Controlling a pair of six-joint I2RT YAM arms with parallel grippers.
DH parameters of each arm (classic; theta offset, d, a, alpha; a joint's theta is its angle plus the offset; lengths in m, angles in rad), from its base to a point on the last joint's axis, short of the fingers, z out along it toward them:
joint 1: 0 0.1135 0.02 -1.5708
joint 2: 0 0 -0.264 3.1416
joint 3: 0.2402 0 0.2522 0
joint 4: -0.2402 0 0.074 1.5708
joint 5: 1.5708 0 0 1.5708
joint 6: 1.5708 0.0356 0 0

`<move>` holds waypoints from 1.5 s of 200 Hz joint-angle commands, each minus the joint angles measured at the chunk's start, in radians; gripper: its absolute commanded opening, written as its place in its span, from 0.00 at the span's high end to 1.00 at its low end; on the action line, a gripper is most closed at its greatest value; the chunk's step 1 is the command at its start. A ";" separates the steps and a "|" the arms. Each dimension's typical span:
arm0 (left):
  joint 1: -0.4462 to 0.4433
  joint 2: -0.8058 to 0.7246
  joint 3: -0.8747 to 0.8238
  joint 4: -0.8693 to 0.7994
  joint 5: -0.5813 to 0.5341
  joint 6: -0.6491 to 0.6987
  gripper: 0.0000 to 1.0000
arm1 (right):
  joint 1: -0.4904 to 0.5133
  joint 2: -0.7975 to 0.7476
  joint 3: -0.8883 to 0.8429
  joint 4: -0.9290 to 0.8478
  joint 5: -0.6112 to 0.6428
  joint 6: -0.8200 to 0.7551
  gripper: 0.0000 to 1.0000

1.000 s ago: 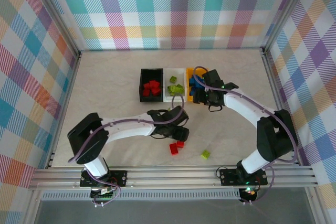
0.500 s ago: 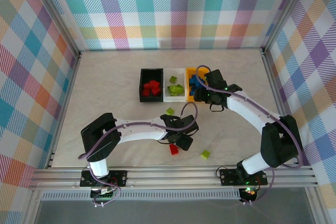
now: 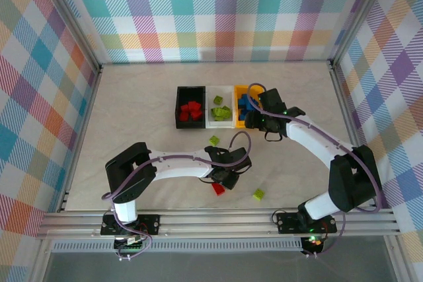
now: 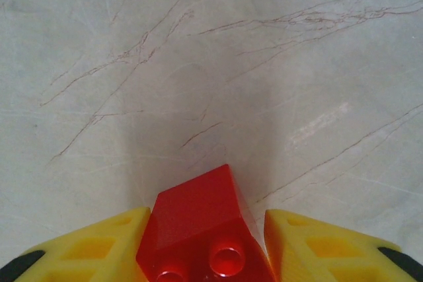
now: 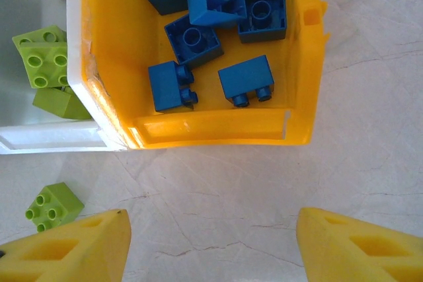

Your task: Sort the legos into containers by color

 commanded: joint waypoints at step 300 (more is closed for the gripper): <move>0.777 0.183 0.516 -0.087 -0.018 0.042 0.40 | -0.013 -0.069 -0.041 0.011 -0.048 0.002 0.31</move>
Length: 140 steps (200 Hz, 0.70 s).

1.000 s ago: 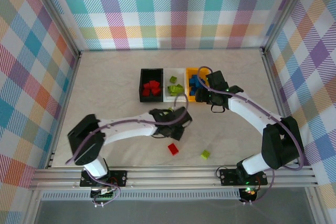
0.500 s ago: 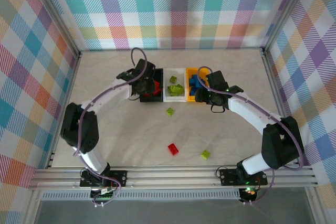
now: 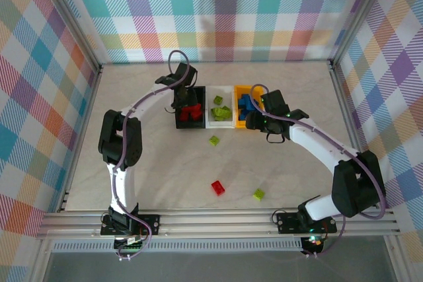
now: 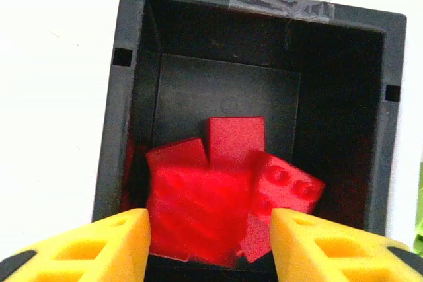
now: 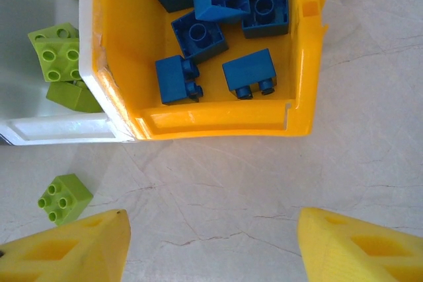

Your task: Sort the legos into containers by color

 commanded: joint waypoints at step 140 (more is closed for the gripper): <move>-0.013 -0.741 -0.713 0.284 0.230 -0.182 0.00 | 0.331 0.178 0.067 0.051 -0.059 -0.106 0.29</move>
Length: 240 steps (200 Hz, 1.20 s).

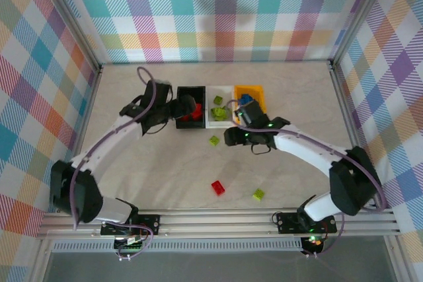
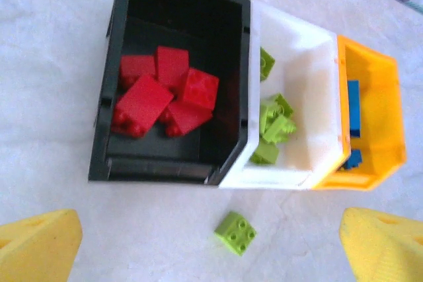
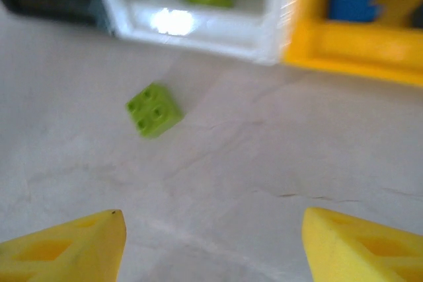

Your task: Sort the legos into containers by color

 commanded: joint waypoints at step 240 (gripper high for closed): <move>0.036 -0.372 -0.426 0.020 0.035 -0.095 0.00 | 0.063 0.271 0.388 -0.055 0.122 -0.111 0.69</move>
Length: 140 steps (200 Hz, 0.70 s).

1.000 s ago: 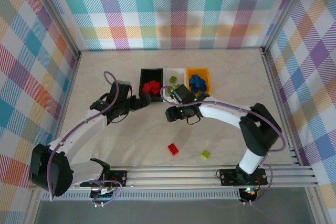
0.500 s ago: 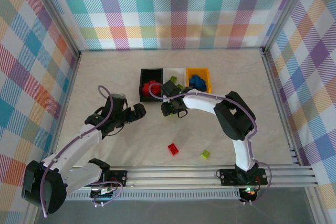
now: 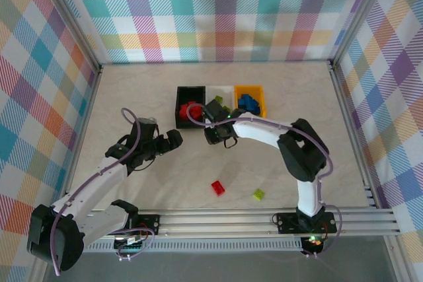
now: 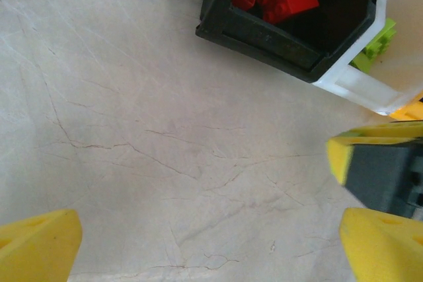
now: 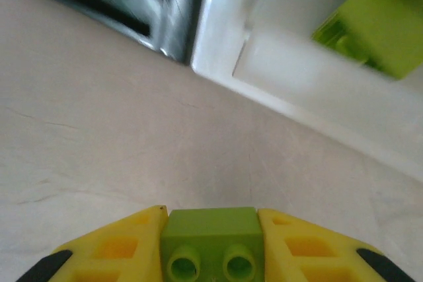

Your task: Sort the legos into containers by color

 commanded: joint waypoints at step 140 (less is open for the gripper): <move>0.012 0.031 0.037 0.006 0.146 0.032 0.00 | -0.205 0.298 0.635 -0.250 0.039 0.054 0.53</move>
